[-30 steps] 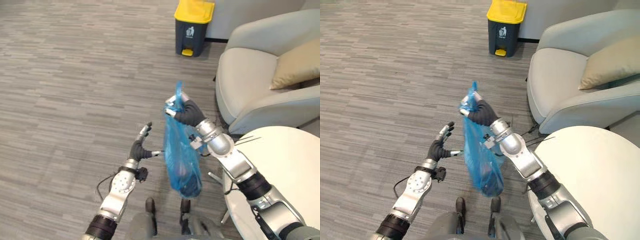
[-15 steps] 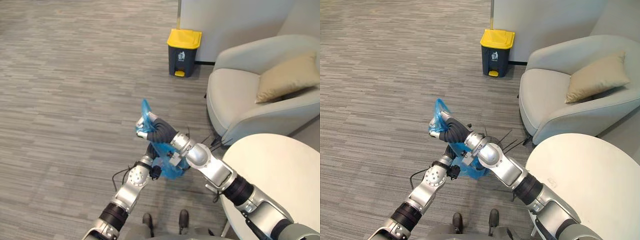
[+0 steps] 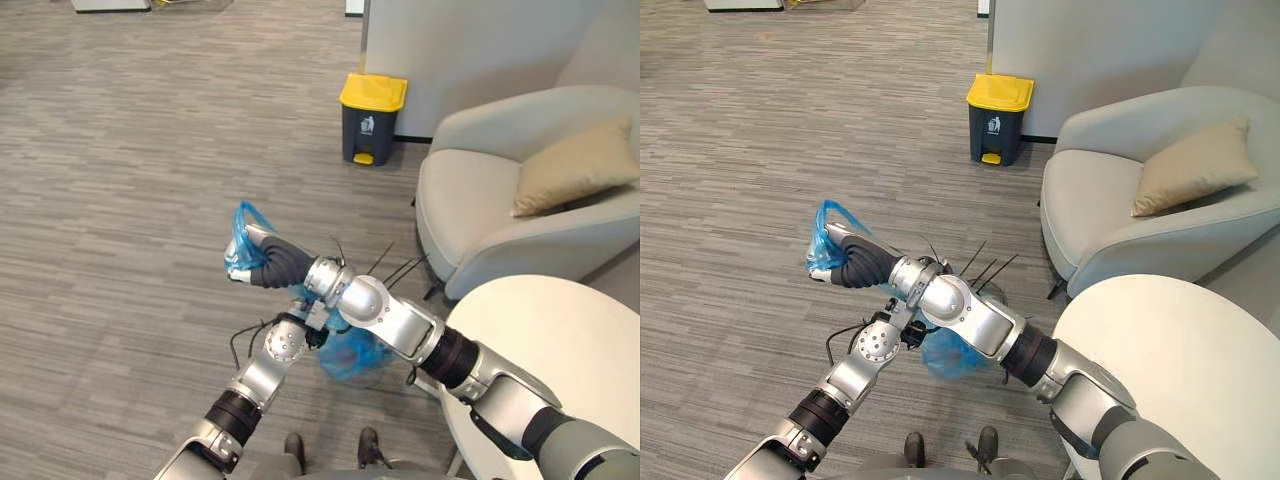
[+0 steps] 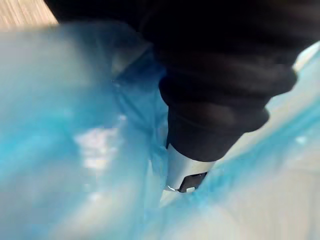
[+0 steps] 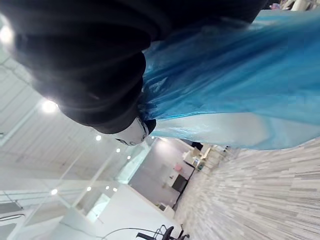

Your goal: Gather rubbish on tea table into small bin, then transfer packed bag to large trash can.

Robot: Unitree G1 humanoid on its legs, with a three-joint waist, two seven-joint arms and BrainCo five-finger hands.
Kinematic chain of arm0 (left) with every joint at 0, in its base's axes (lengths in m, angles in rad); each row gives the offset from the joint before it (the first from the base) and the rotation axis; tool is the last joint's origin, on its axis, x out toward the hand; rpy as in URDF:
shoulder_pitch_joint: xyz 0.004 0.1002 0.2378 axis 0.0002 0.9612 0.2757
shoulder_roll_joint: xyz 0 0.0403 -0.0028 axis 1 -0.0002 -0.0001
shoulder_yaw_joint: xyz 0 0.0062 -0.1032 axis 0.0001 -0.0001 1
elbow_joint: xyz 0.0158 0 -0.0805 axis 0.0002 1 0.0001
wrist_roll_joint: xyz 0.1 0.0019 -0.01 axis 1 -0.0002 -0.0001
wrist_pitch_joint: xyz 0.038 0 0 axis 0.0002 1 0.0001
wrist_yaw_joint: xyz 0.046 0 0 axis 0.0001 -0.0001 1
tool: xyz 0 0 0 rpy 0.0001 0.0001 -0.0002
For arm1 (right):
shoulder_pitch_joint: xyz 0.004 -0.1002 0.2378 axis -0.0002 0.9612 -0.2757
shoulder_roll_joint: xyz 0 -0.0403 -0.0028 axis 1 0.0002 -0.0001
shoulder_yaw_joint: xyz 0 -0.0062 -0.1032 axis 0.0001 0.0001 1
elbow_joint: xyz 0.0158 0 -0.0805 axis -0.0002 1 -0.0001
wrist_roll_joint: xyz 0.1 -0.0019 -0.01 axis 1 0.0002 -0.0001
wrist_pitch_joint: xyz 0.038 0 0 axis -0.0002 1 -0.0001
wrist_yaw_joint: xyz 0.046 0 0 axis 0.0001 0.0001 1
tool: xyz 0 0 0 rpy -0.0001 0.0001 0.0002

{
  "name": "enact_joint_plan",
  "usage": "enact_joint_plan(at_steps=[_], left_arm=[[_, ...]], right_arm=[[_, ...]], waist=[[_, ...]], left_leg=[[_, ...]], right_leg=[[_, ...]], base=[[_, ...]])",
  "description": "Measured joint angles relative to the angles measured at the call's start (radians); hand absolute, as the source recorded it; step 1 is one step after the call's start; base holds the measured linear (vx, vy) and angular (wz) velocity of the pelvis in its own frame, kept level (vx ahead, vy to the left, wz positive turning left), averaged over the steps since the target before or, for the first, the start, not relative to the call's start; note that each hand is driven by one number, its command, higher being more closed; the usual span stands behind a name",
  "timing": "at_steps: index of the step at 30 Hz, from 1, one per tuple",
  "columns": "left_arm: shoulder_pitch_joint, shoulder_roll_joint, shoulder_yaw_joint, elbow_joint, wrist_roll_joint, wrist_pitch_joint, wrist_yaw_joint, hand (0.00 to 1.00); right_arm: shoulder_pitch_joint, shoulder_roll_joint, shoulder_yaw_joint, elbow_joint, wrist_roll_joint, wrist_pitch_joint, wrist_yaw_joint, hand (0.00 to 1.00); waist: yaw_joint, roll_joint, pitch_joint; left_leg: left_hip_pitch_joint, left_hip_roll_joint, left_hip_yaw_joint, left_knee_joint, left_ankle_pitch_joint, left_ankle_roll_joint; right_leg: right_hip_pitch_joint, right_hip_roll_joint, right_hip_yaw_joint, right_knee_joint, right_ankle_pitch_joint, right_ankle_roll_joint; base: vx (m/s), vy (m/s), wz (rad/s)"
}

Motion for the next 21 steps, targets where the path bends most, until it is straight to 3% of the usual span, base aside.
enact_joint_plan(at_steps=[7, 12, 15, 21], left_arm=[[0.028, -0.002, 0.018, -0.006, -0.060, 0.002, 0.019, 1.00], [0.154, -0.013, 0.131, -0.051, -0.085, 0.005, 0.016, 1.00], [0.240, -0.013, 0.235, -0.099, -0.098, 0.005, 0.014, 1.00], [0.394, -0.012, 0.489, -0.124, -0.099, 0.005, -0.008, 1.00]], right_arm=[[0.008, 0.009, -0.003, -0.001, -0.020, -0.018, -0.001, 0.00], [0.179, -0.033, -0.092, -0.052, -0.102, -0.046, 0.000, 0.00], [0.335, -0.105, -0.204, -0.105, -0.166, -0.063, 0.000, 0.00], [0.700, -0.261, -0.554, -0.173, -0.289, -0.094, -0.030, 0.00]], waist=[[-0.005, -0.005, -0.004], [-0.011, -0.017, -0.032], [-0.018, -0.022, -0.035], [-0.029, -0.018, -0.040]], left_leg=[[0.005, -0.001, 0.006, -0.005, 0.000, 0.000], [0.019, -0.002, 0.022, -0.021, -0.001, 0.001], [0.025, -0.006, 0.025, -0.028, -0.002, 0.004], [0.070, -0.019, 0.031, -0.078, 0.007, 0.011]], right_leg=[[-0.001, 0.000, 0.007, -0.001, 0.000, 0.000], [0.000, -0.001, 0.023, -0.002, -0.004, 0.005], [0.001, -0.004, 0.027, 0.000, -0.009, 0.013], [0.018, -0.013, 0.032, 0.003, -0.026, 0.036]], base=[[0.00, 0.043, -0.03], [0.02, 0.038, -0.09], [0.01, 0.049, -0.02], [0.02, 0.045, -0.02]])
